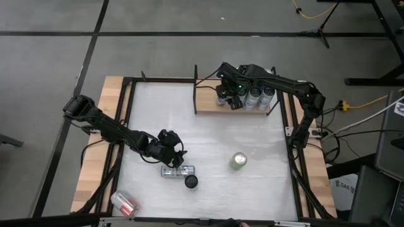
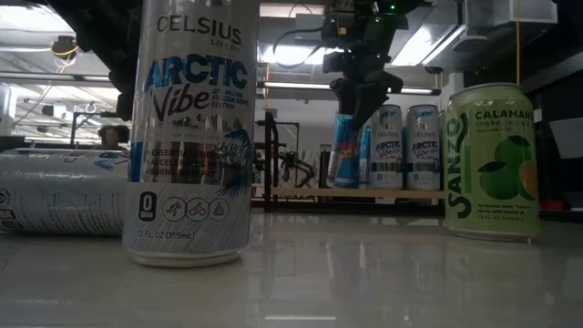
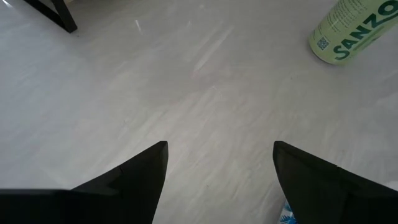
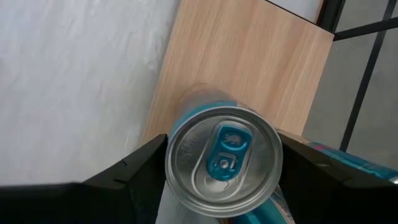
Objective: Place canned beverage on shelf
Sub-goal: Put the blue soda can on the shelf aligned with the other blue soda cans
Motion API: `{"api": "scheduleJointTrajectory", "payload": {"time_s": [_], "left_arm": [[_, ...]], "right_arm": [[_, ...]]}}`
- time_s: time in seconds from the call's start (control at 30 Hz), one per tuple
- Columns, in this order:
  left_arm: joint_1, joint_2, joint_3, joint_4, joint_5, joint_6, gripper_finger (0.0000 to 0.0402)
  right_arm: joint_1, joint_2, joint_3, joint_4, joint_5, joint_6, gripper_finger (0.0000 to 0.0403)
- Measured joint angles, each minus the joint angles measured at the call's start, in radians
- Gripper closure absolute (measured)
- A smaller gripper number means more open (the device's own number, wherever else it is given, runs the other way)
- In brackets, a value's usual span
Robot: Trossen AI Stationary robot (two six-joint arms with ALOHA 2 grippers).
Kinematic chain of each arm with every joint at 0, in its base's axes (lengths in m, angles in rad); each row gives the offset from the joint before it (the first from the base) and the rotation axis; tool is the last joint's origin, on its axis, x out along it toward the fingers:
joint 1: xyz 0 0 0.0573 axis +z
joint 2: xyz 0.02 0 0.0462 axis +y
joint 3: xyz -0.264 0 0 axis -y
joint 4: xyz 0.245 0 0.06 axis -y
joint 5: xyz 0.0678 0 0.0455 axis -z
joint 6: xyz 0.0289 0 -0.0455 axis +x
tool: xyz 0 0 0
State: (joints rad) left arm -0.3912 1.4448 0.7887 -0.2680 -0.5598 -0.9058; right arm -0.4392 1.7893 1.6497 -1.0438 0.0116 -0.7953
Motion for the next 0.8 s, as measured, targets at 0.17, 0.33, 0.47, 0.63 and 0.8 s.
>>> {"api": "scheduleJointTrajectory", "payload": {"time_s": [0.17, 0.33, 0.47, 0.63, 0.8], "left_arm": [[0.0, 0.0, 0.0, 0.0, 0.0, 0.0, 0.0119], [0.0, 0.0, 0.0, 0.0, 0.0, 0.0, 0.0119], [0.0, 0.0, 0.0, 0.0, 0.0, 0.0, 0.0119], [0.0, 0.0, 0.0, 0.0, 0.0, 0.0, 0.0119], [0.0, 0.0, 0.0, 0.0, 0.0, 0.0, 0.0119]], "right_arm": [[0.0, 0.0, 0.0, 0.001, 0.0, 0.0, 0.013], [0.0, 0.0, 0.0, 0.002, 0.0, 0.0, 0.0073], [0.0, 0.0, 0.0, 0.005, 0.0, 0.0, 0.0033], [0.0, 0.0, 0.0, 0.018, 0.0, 0.0, 0.0008], [0.0, -0.001, 0.0, 0.06, 0.082, 0.001, 0.0004]]}}
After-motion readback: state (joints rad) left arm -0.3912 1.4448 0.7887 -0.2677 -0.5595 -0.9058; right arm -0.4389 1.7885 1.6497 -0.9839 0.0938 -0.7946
